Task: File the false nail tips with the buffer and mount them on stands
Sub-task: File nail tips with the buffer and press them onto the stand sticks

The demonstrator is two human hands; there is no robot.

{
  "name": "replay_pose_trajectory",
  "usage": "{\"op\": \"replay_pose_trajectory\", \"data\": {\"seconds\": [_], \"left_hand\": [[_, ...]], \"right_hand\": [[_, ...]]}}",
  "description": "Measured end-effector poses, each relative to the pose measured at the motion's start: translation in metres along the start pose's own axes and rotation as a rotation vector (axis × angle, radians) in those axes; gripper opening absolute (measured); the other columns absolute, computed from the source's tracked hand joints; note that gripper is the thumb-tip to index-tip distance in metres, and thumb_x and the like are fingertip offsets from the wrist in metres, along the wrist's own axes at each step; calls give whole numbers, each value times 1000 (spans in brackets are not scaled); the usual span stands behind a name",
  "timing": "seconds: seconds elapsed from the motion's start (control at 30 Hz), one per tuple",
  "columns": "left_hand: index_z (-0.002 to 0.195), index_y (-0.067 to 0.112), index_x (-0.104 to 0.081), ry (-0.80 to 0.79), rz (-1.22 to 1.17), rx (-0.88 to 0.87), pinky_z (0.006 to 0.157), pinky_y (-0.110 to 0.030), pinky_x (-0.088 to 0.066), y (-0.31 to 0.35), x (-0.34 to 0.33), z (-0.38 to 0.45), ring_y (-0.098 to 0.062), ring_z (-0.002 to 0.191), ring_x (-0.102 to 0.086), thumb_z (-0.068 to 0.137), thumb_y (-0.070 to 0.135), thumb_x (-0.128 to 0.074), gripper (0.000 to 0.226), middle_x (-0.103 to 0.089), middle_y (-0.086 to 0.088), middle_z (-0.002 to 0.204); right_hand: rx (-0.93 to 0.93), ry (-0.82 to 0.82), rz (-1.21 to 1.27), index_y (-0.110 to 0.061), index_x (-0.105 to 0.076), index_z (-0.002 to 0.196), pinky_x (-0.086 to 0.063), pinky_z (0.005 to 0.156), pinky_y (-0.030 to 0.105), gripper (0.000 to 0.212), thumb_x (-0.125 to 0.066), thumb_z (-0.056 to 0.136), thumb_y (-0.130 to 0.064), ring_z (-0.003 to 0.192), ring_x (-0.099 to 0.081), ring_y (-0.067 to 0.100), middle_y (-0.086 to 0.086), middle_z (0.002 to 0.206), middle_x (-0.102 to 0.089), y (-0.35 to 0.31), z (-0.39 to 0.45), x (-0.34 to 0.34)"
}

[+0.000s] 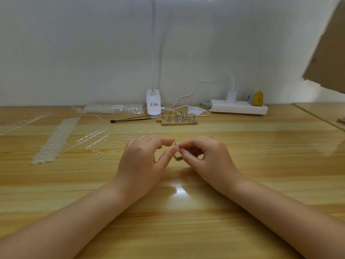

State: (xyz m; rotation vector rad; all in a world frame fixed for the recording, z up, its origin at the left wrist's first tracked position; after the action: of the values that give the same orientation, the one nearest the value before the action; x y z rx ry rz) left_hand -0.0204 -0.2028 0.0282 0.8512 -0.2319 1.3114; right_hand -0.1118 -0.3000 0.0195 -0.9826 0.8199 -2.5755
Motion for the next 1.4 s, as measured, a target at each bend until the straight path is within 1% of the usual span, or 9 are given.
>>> {"op": "replay_pose_trajectory", "data": {"seconds": [0.33,0.5,0.63,0.83,0.93,1.07,1.2,1.3,1.4], "left_hand": [[88,28,-77,16,-133,25,75,-49,-53,-8,0,0,-8,87,-64,79,41,-67,19,-64,26,85],[106,25,-66,0,-125,78,80,-48,-52,-12,-2,1,-3,84,-61,88,47,-53,31,-60,23,97],[108,24,-57,88,-154,222,81,-50,-51,-35,7,2,-10,83,-61,95,37,-48,21,-51,23,99],[104,28,-54,79,-132,256,82,-49,-51,-35,3,1,-10,83,-60,96,27,-50,9,-49,25,97],[109,24,-56,60,-65,274,85,-49,-49,-38,4,2,-12,84,-61,95,22,-49,15,-51,22,99],[126,16,-49,-35,292,452,95,-43,-42,-75,16,11,-28,109,-53,90,13,-47,36,-53,-3,123],[115,19,-58,-263,673,614,93,-39,-38,-119,29,11,-31,116,-49,95,39,-46,31,-57,-6,121],[102,21,-63,-376,709,631,82,-35,-39,-134,22,6,-29,109,-53,89,60,-48,44,-62,-3,110],[98,25,-66,-350,713,593,74,-31,-35,-132,24,11,-28,106,-54,85,64,-53,43,-62,-3,107]], "right_hand": [[270,-22,-240,-2,-73,90,-49,61,32,8,-68,84,0,65,-57,17,7,74,-64,-30,-7,-2],[89,5,-96,-7,-74,90,-51,69,27,7,-69,85,-8,70,-62,10,0,76,-70,-14,-1,0],[-94,24,27,-13,-74,86,-46,61,13,5,-70,85,-15,63,-61,1,-11,70,-68,9,1,2],[-260,-52,-105,-27,-77,86,-43,58,25,11,-68,86,-32,58,-52,4,-9,63,-65,40,5,-8],[-300,-106,-212,-28,-78,90,-43,63,26,13,-66,87,-32,66,-57,6,-8,72,-70,46,5,-12],[-292,-118,-254,-27,-78,92,-45,67,23,14,-66,88,-34,73,-62,5,-10,77,-73,45,4,-10],[-261,-115,-291,-23,-78,90,-48,66,26,15,-65,88,-30,68,-62,6,-9,74,-72,41,3,-7],[-233,-145,-331,-23,-78,91,-50,64,29,16,-63,87,-28,65,-60,7,-9,71,-70,37,3,-10],[-218,-181,-310,-24,-77,96,-50,66,27,17,-63,87,-28,68,-60,5,-11,74,-70,36,2,-13]]}}
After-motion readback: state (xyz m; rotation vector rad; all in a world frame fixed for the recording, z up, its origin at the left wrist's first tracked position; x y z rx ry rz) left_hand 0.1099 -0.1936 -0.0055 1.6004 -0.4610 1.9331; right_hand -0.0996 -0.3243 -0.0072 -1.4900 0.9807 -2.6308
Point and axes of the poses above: each hand's wrist, its own z-axis towards the middle knuckle, its own x-axis out of the back of the hand, y = z × x, the point moved 10 cm from there along z, towards the middle knuckle
